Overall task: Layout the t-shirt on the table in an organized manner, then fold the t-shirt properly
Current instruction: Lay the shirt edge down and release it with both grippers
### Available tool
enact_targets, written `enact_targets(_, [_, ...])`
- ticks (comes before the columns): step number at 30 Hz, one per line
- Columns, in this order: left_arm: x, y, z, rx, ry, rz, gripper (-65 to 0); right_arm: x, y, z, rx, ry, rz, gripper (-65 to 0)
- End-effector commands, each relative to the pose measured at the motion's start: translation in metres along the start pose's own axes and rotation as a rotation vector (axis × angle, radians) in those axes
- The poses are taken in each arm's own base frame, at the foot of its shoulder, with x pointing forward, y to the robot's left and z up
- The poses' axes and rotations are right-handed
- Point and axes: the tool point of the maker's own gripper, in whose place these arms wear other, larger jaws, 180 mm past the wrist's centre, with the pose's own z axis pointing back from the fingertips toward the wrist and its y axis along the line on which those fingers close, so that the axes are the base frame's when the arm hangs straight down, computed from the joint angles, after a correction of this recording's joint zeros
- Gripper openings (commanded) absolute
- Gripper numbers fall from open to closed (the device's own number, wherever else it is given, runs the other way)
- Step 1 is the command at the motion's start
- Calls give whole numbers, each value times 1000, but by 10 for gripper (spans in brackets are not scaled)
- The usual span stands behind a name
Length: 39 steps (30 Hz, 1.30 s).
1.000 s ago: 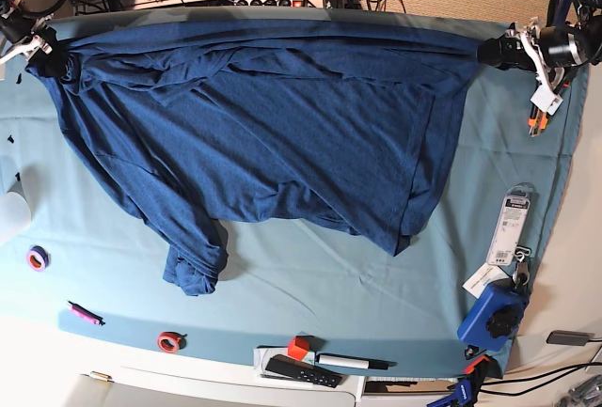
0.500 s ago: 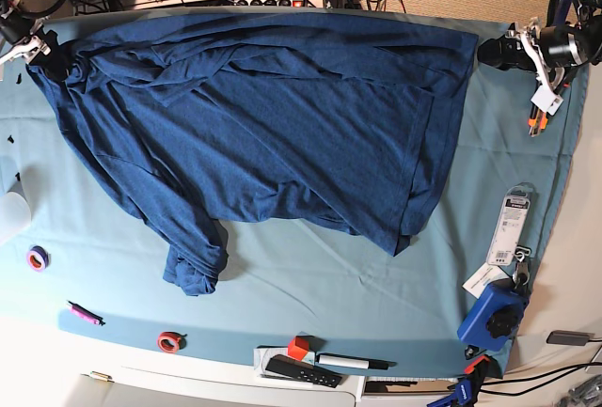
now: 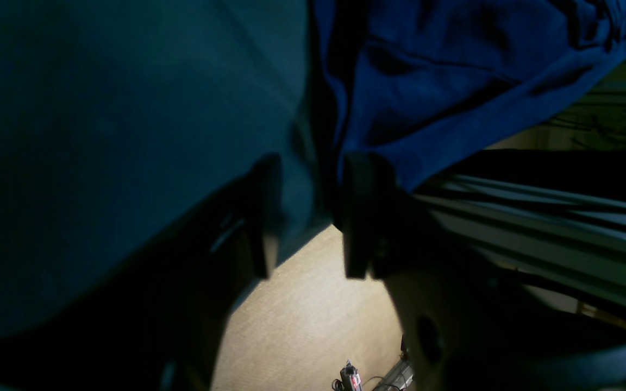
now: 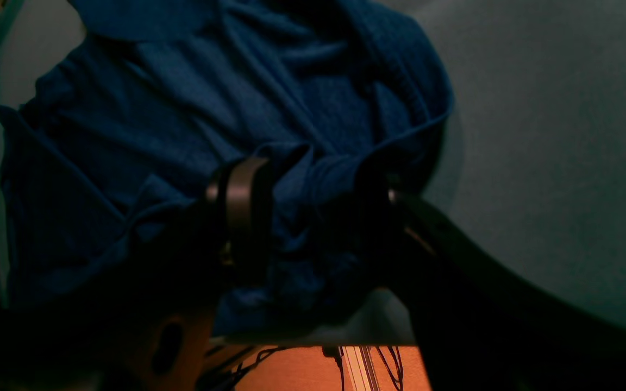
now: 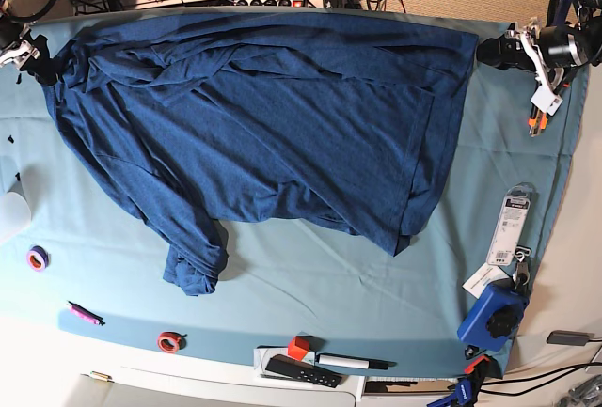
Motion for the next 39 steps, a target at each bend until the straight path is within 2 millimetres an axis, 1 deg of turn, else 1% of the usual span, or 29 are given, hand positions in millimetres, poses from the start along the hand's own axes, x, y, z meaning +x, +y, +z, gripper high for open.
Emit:
enact_targets(1, [11, -1, 8, -2, -23, -27, -445, 20, 2, 8, 3, -45, 44, -383])
enact_targets(5, [11, -1, 8, -3, -23, -27, -445, 24, 2, 10, 0, -48, 52, -383])
enact_targets(8, [11, -1, 8, -3, -23, -27, -445, 39, 0, 16, -16, -50, 91, -384])
enact_targets(13, [12, -2, 8, -9, -28, -25, -445, 80, -2, 35, -62, -56, 201, -384])
enact_targets(15, [13, -3, 8, -13, -31, -24, -445, 99, 1, 40, -71, -76, 239, -384])
enact_targets(18, [15, -7, 8, -31, -43, -33, -445, 128, 14, 40, -47, -153, 266, -384])
enact_targets(22, [30, -12, 11, -37, -61, -95, -445, 162, 36, 34, 19, -287, 264, -384])
enact_targets(24, [36, -14, 11, -38, -65, -113, -445, 172, 45, 26, 47, -331, 256, -384])
enact_targets(26, [41, -16, 11, -39, -75, -126, -445, 175, 54, 12, 66, -336, 252, -384])
enact_targets(28, [44, -18, 12, -43, -81, -142, -445, 169, 62, -8, 79, -299, 254, -384])
enact_targets(32, [57, -20, 13, -47, -108, -176, -445, 148, 85, -53, 120, -196, 284, -384])
enact_targets(35, [79, -20, 15, -35, -150, -215, -445, 135, 101, -81, 134, -143, 320, -384])
enact_targets(39, [119, -19, 22, 11, -249, -284, -445, 126, 113, -106, 120, -109, 374, -384])
